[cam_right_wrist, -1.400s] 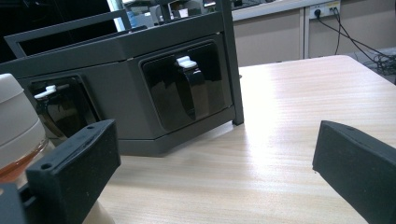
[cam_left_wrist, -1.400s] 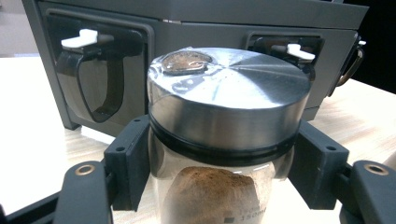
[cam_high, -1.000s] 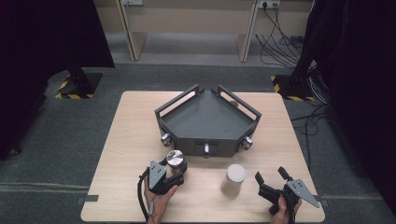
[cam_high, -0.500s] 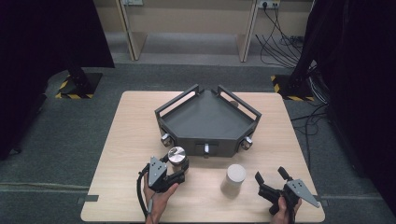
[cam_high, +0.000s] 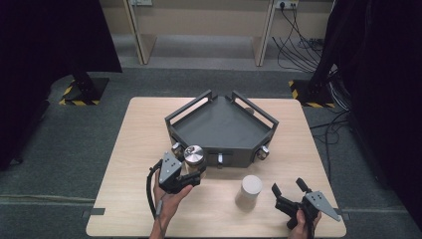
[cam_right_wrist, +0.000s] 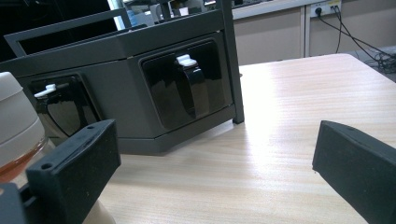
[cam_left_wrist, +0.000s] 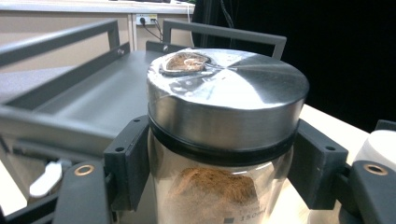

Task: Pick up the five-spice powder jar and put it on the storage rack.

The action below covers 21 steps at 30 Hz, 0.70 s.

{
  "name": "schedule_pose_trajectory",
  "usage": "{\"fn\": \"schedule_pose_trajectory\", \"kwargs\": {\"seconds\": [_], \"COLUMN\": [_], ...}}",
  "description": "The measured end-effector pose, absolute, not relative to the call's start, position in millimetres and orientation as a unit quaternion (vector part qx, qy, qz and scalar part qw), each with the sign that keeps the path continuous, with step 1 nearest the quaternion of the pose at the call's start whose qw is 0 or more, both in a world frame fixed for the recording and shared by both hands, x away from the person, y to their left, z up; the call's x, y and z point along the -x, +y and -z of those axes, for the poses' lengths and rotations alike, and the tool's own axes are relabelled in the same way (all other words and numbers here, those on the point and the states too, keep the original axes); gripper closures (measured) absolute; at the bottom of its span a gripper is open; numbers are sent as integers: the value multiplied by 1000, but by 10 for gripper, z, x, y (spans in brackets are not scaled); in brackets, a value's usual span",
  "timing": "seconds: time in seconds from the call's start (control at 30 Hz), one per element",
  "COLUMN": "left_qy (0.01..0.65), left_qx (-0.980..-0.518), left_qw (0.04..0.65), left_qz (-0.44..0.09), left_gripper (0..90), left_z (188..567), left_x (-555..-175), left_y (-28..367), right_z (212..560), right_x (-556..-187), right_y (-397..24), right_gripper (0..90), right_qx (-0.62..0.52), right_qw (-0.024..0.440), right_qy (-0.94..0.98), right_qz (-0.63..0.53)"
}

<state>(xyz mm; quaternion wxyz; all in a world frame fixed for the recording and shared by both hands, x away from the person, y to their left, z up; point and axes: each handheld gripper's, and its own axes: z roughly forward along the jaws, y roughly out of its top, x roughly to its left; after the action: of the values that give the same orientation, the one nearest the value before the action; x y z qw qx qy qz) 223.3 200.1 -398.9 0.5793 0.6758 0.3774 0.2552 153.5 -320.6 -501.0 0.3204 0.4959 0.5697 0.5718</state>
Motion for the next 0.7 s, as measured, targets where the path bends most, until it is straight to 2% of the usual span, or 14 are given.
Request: {"fn": "schedule_pose_trajectory", "kwargs": {"seconds": [0.43, 0.7], "left_qy": [369, 371], "left_qx": [-683, -678], "left_qw": [587, 587], "left_qz": [-231, -240], "left_gripper": [306, 306], "left_z": [3571, 3359], "left_x": [-2519, -2671], "left_y": [1996, 1917], "right_z": [5008, 5010], "right_x": [-1544, -1545], "right_y": [-3211, -3214], "right_gripper": [10, 10], "right_qx": [-497, -497], "right_qw": [318, 316], "right_qy": [571, 571], "right_qz": [-571, -572]}}
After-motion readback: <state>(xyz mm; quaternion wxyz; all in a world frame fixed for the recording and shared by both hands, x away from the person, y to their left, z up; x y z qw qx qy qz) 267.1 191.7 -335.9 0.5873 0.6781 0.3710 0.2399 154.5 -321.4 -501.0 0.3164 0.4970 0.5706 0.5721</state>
